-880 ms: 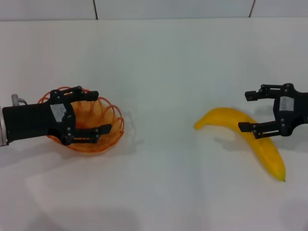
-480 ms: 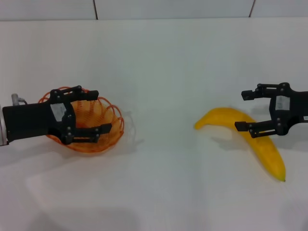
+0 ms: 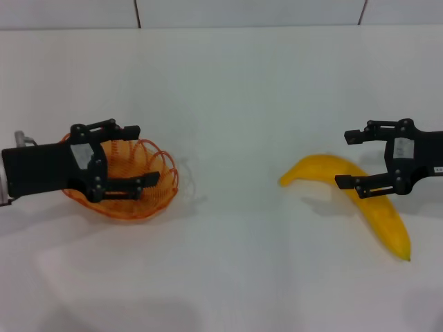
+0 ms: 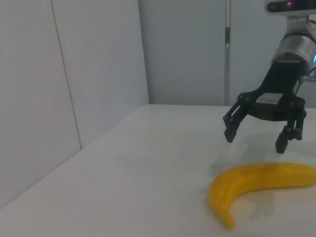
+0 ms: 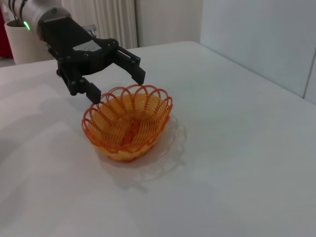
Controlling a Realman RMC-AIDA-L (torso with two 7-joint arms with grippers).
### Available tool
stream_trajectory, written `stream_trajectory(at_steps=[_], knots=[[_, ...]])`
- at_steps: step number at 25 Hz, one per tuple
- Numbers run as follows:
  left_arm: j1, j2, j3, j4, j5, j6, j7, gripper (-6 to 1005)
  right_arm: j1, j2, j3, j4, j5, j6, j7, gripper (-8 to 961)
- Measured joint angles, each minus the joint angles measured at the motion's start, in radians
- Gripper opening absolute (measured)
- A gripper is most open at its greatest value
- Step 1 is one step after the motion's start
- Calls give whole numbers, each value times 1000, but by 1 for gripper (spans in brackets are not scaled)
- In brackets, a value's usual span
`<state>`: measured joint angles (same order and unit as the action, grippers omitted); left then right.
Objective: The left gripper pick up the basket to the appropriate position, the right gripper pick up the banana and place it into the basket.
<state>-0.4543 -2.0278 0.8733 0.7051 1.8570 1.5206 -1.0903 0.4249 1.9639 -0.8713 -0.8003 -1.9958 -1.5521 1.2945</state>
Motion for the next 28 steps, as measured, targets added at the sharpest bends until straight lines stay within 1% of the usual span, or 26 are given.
stream_trajectory(at_steps=[5, 9, 12, 14, 16, 19, 22, 28], knots=[[15, 6, -4, 45, -1, 2, -65, 886, -4, 2, 5, -3, 0, -1, 3, 869], [20, 4, -41, 119, 35, -1, -211, 885, -1, 3, 1, -3, 0, 0, 3, 867], [19, 0, -71, 200, 114, -1, -344, 885, -1, 3, 1, -2, 0, 4, 4, 867], [12, 1, -85, 250, 166, -1, -457, 884, 0, 3, 5, -1, 0, 3, 6, 866], [-3, 11, -92, 278, 203, 0, -564, 884, 1, 3, 9, 0, 0, 2, 7, 866], [-23, 28, -95, 312, 249, 0, -675, 883, 2, 3, 7, 2, 0, 4, 7, 865], [-30, 38, -121, 368, 281, -4, -754, 882, 5, 3, 4, 3, 0, 5, 7, 864], [-62, 56, -152, 390, 418, -9, -837, 881, 7, 3, 4, 3, 0, 5, 9, 862]])
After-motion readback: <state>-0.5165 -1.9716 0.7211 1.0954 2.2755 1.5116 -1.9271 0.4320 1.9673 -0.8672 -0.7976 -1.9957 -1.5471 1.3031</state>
